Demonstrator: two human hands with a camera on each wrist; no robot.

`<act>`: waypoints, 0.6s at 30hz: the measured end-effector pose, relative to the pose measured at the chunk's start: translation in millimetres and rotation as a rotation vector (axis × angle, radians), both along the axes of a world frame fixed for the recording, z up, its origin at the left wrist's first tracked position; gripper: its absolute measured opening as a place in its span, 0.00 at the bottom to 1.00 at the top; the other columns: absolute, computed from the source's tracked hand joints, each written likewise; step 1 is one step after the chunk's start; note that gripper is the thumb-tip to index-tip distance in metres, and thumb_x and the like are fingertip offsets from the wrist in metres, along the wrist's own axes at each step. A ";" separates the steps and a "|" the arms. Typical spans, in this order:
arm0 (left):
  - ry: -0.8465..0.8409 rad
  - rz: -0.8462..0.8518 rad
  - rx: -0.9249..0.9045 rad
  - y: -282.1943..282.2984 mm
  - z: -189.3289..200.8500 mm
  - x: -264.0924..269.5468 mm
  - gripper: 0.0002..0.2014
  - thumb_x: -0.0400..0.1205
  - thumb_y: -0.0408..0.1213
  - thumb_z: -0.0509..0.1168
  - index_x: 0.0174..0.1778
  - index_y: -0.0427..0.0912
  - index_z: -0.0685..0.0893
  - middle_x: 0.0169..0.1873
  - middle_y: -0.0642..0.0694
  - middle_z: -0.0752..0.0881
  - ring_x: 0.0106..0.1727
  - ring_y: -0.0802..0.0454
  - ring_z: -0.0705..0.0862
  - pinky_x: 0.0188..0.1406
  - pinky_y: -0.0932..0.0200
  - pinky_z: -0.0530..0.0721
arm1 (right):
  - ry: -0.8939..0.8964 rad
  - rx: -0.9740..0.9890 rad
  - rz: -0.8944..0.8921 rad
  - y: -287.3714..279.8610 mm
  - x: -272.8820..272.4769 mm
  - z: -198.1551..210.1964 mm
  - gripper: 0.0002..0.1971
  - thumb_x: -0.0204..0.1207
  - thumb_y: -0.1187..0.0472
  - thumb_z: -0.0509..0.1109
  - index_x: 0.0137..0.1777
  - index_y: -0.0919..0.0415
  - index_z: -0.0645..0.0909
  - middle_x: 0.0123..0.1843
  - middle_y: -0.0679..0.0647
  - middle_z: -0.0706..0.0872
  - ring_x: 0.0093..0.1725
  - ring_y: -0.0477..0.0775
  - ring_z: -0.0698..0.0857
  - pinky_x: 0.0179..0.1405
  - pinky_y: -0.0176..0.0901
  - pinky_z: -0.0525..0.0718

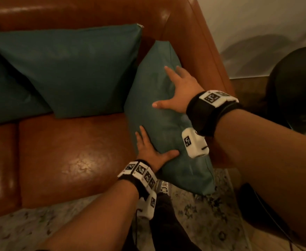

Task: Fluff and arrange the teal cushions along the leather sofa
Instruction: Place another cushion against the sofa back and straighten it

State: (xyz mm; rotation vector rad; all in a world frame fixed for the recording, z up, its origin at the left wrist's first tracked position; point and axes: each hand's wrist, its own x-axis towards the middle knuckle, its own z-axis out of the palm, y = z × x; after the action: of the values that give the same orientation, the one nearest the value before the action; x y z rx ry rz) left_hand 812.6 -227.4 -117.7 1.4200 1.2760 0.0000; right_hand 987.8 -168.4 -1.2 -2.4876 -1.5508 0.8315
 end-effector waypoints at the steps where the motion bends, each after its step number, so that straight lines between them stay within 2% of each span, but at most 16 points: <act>1: 0.021 -0.017 0.002 -2.4 -1.3 0.8 0.71 0.59 0.61 0.79 0.80 0.54 0.27 0.83 0.43 0.32 0.85 0.42 0.39 0.83 0.42 0.49 | -0.027 -0.045 0.040 4.1 -2.3 -1.9 0.61 0.53 0.30 0.76 0.82 0.42 0.44 0.86 0.58 0.45 0.84 0.67 0.50 0.83 0.58 0.56; 3: 0.031 -0.042 0.002 0.5 -6.1 -1.2 0.71 0.58 0.63 0.78 0.80 0.54 0.27 0.84 0.44 0.32 0.85 0.41 0.41 0.83 0.43 0.50 | -0.076 -0.160 0.110 3.5 -7.4 -11.9 0.64 0.52 0.32 0.78 0.82 0.40 0.40 0.86 0.55 0.39 0.84 0.70 0.46 0.83 0.58 0.52; 5: 0.006 -0.038 0.026 10.8 -9.4 -10.4 0.68 0.60 0.63 0.77 0.82 0.54 0.32 0.85 0.44 0.37 0.86 0.44 0.45 0.78 0.55 0.50 | -0.092 -0.201 0.120 -3.4 -8.7 -21.5 0.64 0.53 0.34 0.79 0.82 0.39 0.38 0.86 0.54 0.35 0.84 0.70 0.43 0.84 0.57 0.49; 7: -0.001 0.055 0.039 22.5 -14.1 -20.7 0.64 0.62 0.61 0.77 0.83 0.55 0.37 0.85 0.44 0.40 0.86 0.46 0.46 0.76 0.59 0.51 | -0.061 -0.190 0.093 -7.5 -7.6 -25.3 0.64 0.54 0.35 0.79 0.82 0.39 0.37 0.86 0.52 0.35 0.84 0.69 0.43 0.84 0.56 0.48; 9: 0.017 0.111 -0.032 28.7 -16.2 -19.7 0.63 0.64 0.59 0.77 0.82 0.58 0.35 0.85 0.43 0.39 0.86 0.44 0.45 0.79 0.54 0.52 | -0.041 -0.192 0.083 -8.4 -6.6 -25.9 0.63 0.56 0.37 0.80 0.82 0.39 0.37 0.86 0.51 0.34 0.84 0.69 0.42 0.83 0.55 0.48; 12: -0.021 0.074 -0.114 29.1 -20.2 -1.3 0.64 0.63 0.60 0.77 0.81 0.59 0.34 0.85 0.42 0.39 0.85 0.42 0.48 0.81 0.47 0.55 | -0.067 -0.184 0.080 -9.1 -2.1 -29.1 0.62 0.57 0.40 0.80 0.82 0.39 0.38 0.86 0.51 0.34 0.84 0.70 0.42 0.83 0.55 0.49; 14: -0.030 0.054 -0.088 30.6 -24.9 -1.6 0.64 0.60 0.67 0.74 0.82 0.58 0.36 0.86 0.43 0.42 0.85 0.43 0.51 0.81 0.49 0.55 | -0.061 -0.176 0.073 -9.9 0.2 -32.0 0.61 0.58 0.40 0.80 0.82 0.39 0.39 0.86 0.50 0.34 0.84 0.69 0.42 0.83 0.55 0.48; 16: -0.010 0.101 -0.007 41.2 -25.3 -10.0 0.61 0.58 0.75 0.63 0.83 0.56 0.42 0.86 0.43 0.47 0.85 0.44 0.53 0.82 0.52 0.55 | -0.051 -0.173 0.065 -9.5 -1.2 -35.6 0.60 0.60 0.40 0.79 0.82 0.39 0.38 0.86 0.50 0.34 0.84 0.70 0.42 0.83 0.56 0.48; 18: -0.005 0.183 0.058 58.3 -24.9 -9.9 0.53 0.69 0.72 0.59 0.84 0.53 0.42 0.86 0.41 0.44 0.86 0.44 0.48 0.82 0.53 0.49 | -0.043 -0.171 0.063 -8.3 -5.6 -39.9 0.59 0.62 0.40 0.78 0.82 0.40 0.37 0.86 0.50 0.33 0.83 0.71 0.41 0.83 0.57 0.47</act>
State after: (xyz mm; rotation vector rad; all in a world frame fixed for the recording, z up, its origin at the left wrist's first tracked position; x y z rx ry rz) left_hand 802.7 -169.1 -142.6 1.3460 1.4076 0.1654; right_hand 982.1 -176.8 -41.1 -2.6010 -1.6454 0.9644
